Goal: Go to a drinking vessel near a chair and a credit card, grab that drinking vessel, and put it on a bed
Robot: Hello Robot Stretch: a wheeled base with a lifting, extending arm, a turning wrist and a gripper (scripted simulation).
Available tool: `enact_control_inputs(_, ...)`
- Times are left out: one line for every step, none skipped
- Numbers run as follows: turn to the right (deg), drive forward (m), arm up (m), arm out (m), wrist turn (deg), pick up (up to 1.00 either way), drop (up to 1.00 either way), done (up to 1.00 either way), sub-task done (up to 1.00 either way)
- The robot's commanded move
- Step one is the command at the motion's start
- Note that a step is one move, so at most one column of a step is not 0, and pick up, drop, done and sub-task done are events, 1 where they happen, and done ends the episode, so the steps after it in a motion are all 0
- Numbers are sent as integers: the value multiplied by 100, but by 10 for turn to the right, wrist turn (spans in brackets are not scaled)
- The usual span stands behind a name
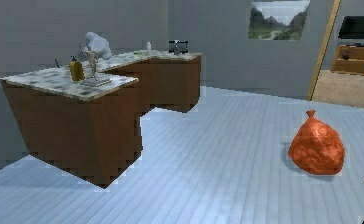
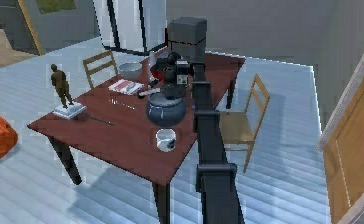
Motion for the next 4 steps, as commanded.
enact_control_inputs(0,0,-30,0,0,0,0,0,0)
enact_control_inputs(0,0,0,0,0,100,0,0,0)
enact_control_inputs(0,0,10,0,0,0,0,0,0)
enact_control_inputs(0,0,30,0,0,0,0,0,0)
